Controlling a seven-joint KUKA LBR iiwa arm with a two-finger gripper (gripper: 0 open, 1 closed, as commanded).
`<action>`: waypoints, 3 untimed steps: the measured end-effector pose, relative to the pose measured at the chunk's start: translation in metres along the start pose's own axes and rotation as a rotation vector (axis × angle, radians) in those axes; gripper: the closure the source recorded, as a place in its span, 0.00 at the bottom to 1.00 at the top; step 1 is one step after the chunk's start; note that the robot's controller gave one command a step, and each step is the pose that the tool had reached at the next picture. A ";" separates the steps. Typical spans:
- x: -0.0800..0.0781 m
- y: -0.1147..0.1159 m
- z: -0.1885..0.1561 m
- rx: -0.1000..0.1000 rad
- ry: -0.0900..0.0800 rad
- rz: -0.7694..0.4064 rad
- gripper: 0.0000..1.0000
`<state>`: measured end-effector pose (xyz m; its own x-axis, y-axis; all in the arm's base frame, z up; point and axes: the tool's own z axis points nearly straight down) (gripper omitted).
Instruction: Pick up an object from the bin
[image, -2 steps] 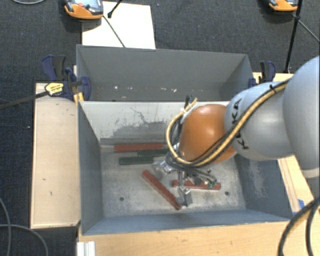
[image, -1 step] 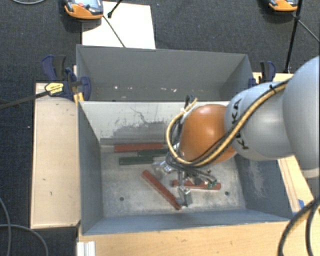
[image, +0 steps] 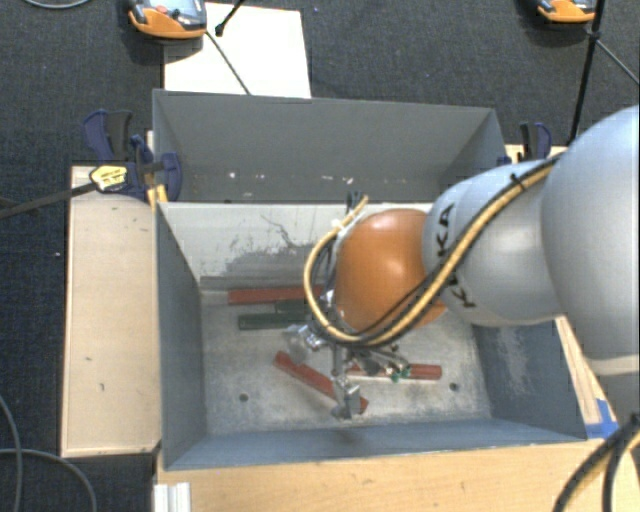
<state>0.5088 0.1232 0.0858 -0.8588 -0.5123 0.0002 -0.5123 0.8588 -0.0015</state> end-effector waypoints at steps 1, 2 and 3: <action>-0.022 0.042 -0.009 -0.004 -0.006 -0.009 0.00; 0.007 0.014 0.001 -0.004 -0.005 -0.049 0.00; -0.007 -0.024 0.007 0.001 0.004 -0.013 0.00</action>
Offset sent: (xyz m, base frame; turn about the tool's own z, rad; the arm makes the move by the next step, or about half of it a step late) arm -0.0296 -0.0674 -0.0158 -0.0996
